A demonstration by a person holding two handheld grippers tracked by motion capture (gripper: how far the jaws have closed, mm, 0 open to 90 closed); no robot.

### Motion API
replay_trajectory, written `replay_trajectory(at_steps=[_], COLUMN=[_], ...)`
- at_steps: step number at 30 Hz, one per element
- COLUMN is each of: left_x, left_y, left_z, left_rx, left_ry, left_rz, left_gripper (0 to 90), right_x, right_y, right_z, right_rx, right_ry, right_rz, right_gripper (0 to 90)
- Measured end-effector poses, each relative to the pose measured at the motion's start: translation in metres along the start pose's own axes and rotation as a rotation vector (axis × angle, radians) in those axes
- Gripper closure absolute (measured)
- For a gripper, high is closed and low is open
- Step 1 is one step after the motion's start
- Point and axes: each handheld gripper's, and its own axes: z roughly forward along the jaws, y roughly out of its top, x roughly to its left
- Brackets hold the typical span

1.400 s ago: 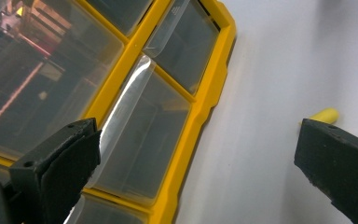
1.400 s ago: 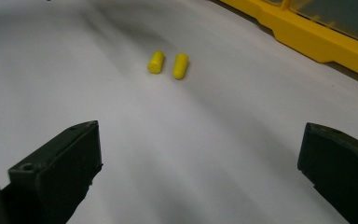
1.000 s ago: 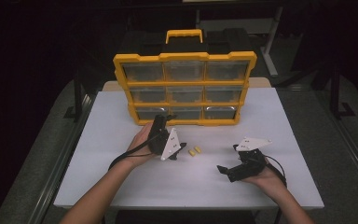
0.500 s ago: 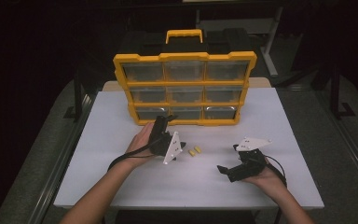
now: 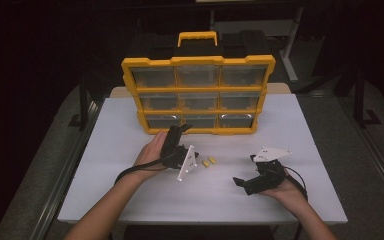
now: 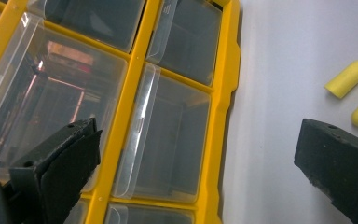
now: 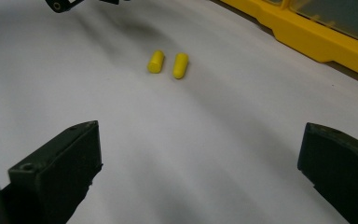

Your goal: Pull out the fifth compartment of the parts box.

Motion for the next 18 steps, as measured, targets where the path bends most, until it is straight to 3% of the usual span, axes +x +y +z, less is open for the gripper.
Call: replay_trajectory(at_steps=[2, 3, 18], left_x=[0.0000, -0.0012, -0.0048], left_y=[0.0000, 0.0008, 0.0025], left_z=[0.0000, -0.0006, -0.0012], left_rx=[0.000, 0.004, 0.020], left_ry=[0.000, 0.013, 0.048], left_rz=[0.000, 0.029, 0.122], left_gripper=[0.0, 0.0, 0.0], right_x=[0.0000, 0.0000, 0.0001], right_y=[0.0000, 0.0000, 0.0000], right_z=[0.0000, 0.0000, 0.0000], right_rx=[0.000, 0.000, 0.000], right_ry=[0.000, 0.000, 0.000], right_rz=[0.000, 0.000, -0.001], right_gripper=[0.0, 0.0, 0.0])
